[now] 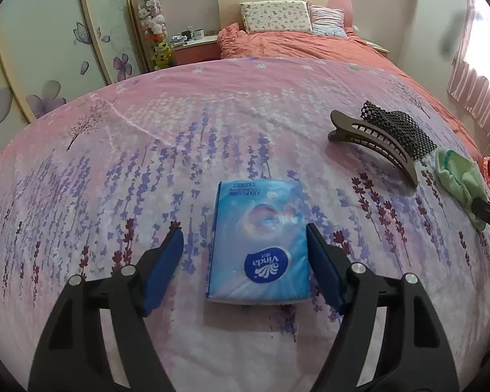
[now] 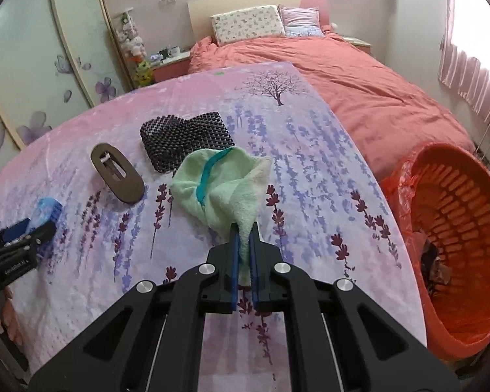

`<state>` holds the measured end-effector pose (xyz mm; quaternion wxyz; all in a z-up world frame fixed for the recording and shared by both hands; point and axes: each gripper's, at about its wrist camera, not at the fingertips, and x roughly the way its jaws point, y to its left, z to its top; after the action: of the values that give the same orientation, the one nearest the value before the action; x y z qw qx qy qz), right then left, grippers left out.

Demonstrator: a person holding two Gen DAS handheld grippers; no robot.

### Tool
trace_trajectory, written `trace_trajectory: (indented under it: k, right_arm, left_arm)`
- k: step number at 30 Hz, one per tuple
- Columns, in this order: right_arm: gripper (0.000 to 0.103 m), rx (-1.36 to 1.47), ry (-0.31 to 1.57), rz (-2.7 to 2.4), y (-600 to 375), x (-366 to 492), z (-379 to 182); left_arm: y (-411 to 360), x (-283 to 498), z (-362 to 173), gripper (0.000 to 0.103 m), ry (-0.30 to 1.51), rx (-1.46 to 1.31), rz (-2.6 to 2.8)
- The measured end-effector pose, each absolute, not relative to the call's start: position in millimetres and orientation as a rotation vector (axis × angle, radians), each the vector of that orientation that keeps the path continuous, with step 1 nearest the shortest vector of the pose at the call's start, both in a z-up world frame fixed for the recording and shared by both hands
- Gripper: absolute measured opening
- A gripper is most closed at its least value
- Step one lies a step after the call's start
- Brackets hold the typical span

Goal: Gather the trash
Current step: 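Hold the green towel and tissue pack above the bed cover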

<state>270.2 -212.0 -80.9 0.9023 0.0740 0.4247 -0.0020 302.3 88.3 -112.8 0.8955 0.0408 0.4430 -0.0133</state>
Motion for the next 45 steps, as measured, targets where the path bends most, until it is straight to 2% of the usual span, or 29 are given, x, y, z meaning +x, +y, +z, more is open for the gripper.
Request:
trace_trajectory:
  k: [12, 45]
  right_arm:
    - [0.007, 0.163, 0.883, 0.000, -216, 272, -82]
    - [0.007, 0.229, 0.879, 0.033, -227, 270, -83]
  left_arm:
    - [98, 302, -114, 0.079, 0.931, 0.035, -0.004]
    - [100, 304, -113, 0.082, 0.932, 0.031, 0.000]
